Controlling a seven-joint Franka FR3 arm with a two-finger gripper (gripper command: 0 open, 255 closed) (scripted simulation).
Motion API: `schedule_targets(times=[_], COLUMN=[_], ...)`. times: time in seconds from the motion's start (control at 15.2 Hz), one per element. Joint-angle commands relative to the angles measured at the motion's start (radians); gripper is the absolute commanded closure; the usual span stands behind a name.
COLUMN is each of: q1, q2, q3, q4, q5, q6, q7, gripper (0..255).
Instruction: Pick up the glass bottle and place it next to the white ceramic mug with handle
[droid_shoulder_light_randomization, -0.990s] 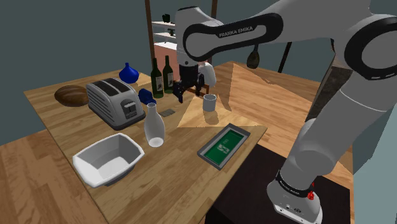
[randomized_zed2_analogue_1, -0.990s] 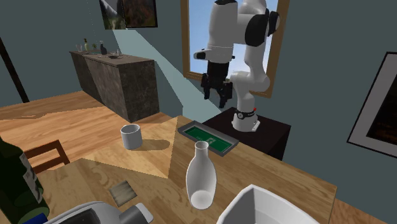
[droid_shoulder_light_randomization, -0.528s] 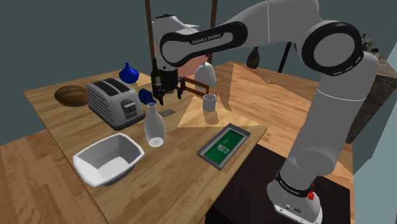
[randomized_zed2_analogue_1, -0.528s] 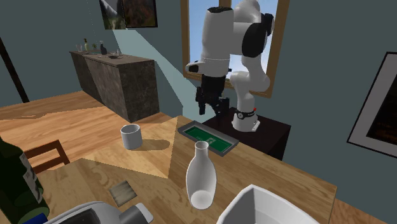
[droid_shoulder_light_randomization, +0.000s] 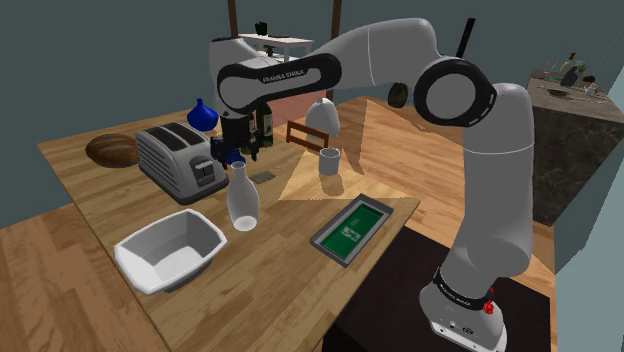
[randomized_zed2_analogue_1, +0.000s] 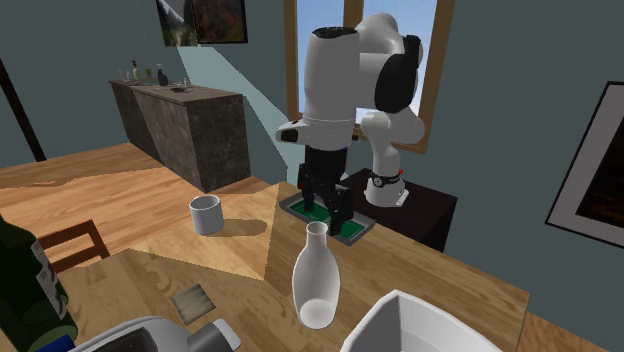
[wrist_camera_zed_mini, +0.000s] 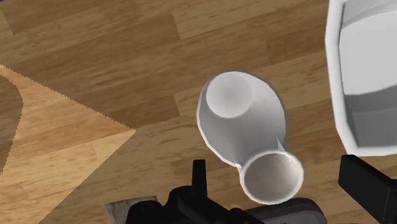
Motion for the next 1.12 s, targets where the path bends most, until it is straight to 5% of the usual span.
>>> schedule_targets(times=[0.0, 0.92, 0.99, 1.06], q1=[0.003, 0.001, 0.001, 0.001], q2=[0.025, 0.042, 0.042, 0.042], q3=[-0.002, -0.005, -0.005, -0.005], q4=[0.006, -0.043, -0.043, -0.043], q5=[-0.005, -0.01, -0.01, -0.01], q6=[0.021, 0.087, 0.087, 0.087], q7=[0.005, 0.009, 0.009, 0.009], gripper=[0, 0, 255, 255])
